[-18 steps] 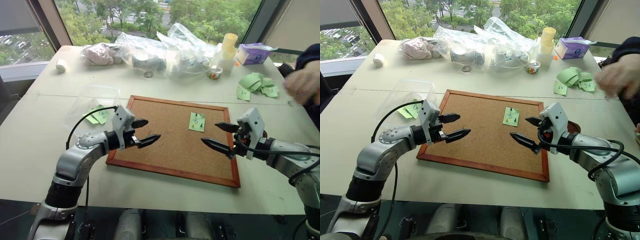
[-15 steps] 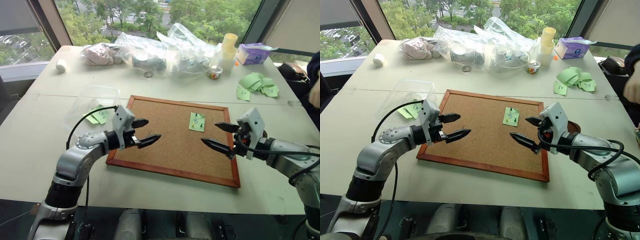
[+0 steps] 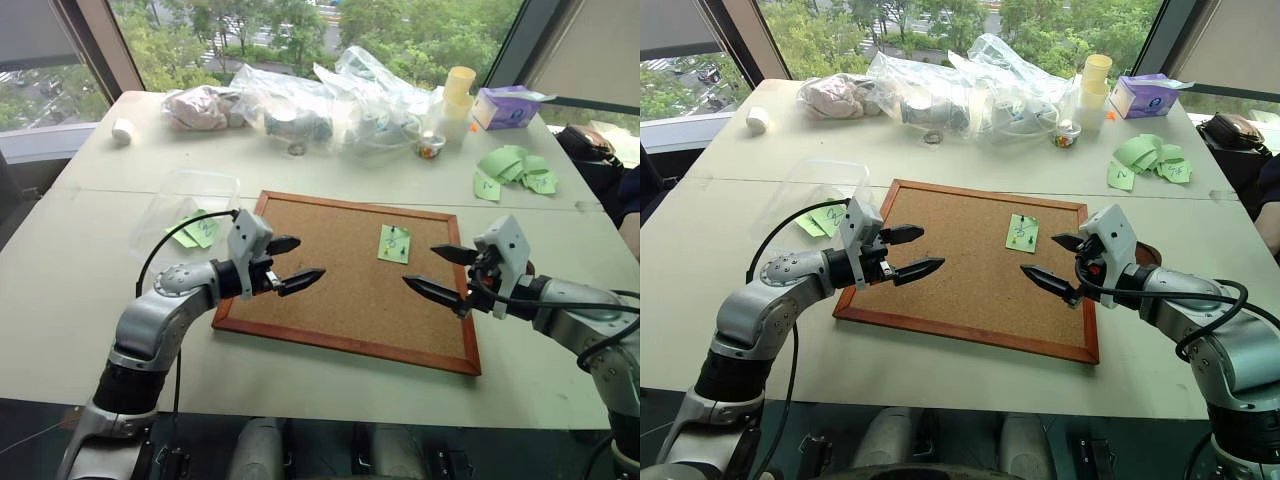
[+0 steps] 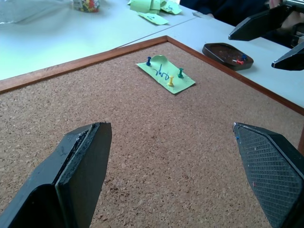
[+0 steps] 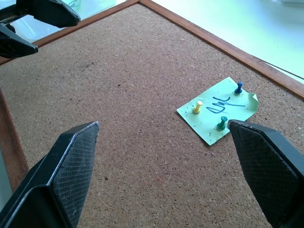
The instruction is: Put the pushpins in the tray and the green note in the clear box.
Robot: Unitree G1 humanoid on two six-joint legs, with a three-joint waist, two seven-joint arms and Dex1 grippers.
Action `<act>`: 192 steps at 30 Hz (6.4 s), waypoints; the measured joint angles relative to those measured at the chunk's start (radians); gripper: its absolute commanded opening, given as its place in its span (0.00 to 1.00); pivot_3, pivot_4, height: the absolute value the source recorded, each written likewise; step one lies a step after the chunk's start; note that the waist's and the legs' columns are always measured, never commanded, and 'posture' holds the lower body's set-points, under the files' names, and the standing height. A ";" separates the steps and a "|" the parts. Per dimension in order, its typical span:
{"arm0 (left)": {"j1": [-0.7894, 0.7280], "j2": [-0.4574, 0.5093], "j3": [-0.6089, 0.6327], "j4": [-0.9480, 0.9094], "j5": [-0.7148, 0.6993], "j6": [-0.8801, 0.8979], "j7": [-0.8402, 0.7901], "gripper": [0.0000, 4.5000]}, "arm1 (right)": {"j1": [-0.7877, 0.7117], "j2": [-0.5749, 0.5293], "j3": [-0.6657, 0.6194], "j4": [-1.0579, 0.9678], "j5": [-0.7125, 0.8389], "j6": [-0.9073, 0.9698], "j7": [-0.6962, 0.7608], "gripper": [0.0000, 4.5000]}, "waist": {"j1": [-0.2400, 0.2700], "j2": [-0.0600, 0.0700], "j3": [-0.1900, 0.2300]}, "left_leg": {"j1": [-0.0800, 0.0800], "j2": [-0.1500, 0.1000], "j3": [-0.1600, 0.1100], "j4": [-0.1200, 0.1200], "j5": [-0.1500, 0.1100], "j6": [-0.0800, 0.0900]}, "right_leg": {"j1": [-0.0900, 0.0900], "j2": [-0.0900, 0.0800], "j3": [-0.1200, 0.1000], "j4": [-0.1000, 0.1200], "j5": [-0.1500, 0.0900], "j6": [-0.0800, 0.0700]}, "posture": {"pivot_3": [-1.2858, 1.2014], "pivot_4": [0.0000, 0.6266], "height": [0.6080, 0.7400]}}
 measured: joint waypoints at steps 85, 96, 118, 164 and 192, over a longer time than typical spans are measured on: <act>-0.113 -0.291 -0.200 0.534 0.355 -0.520 0.007 0.00 | -0.189 0.122 -0.153 0.339 -0.381 0.112 -0.302 0.01 | -0.002 0.014 -0.008 | 0.002 0.000 0.003 0.000 0.000 0.000 | 0.001 -0.001 0.000 0.001 0.000 0.000 | 0.52 0.24 1.00; -0.131 -0.296 -0.201 0.571 0.360 -0.543 -0.014 0.00 | -0.086 0.143 -0.163 0.370 -0.375 0.088 -0.297 0.22 | -0.002 0.018 -0.011 | 0.004 0.000 0.002 0.000 0.000 0.001 | 0.003 -0.001 0.000 0.001 0.000 0.000 | 0.52 0.24 1.00; -0.129 -0.297 -0.196 0.577 0.362 -0.558 -0.019 0.00 | -0.222 0.161 0.061 0.184 -0.261 0.139 -0.206 0.87 | -0.003 0.018 -0.011 | 0.003 0.002 0.001 0.000 -0.003 0.006 | 0.003 -0.001 0.000 0.001 0.000 0.000 | 0.52 0.24 1.00; -0.118 -0.293 -0.203 0.551 0.374 -0.540 0.008 0.00 | -0.246 0.180 -0.142 0.307 -0.284 0.080 -0.287 0.01 | -0.004 0.018 -0.011 | 0.002 0.002 0.001 0.000 -0.003 0.006 | 0.001 0.000 0.000 0.000 0.000 0.000 | 0.52 0.24 1.00; -0.133 -0.289 -0.210 0.596 0.374 -0.580 -0.004 0.00 | -0.063 0.141 -0.208 0.396 -0.283 0.027 -0.274 0.21 | -0.004 0.019 -0.012 | 0.004 0.002 0.001 0.000 -0.004 0.008 | 0.003 -0.001 0.000 0.000 0.000 0.000 | 0.52 0.24 1.00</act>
